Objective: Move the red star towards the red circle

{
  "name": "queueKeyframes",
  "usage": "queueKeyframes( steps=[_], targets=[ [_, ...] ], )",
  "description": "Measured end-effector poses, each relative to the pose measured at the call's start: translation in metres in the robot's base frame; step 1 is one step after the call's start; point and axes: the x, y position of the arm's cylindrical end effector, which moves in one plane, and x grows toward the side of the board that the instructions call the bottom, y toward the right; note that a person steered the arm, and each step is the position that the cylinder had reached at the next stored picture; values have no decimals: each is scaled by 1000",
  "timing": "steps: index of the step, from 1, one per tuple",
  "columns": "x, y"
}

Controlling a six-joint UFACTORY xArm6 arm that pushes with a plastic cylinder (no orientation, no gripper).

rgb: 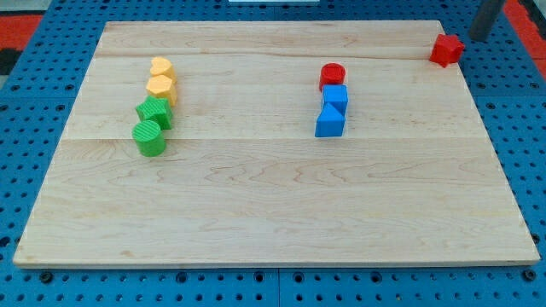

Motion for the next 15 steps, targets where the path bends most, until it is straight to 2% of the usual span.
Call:
queueKeyframes(
  steps=[1,6,7,8,10,15],
  targets=[
    [36,-9],
    [7,-124],
    [13,-128],
    [43,-128],
    [70,-123],
    [56,-195]
  ],
)
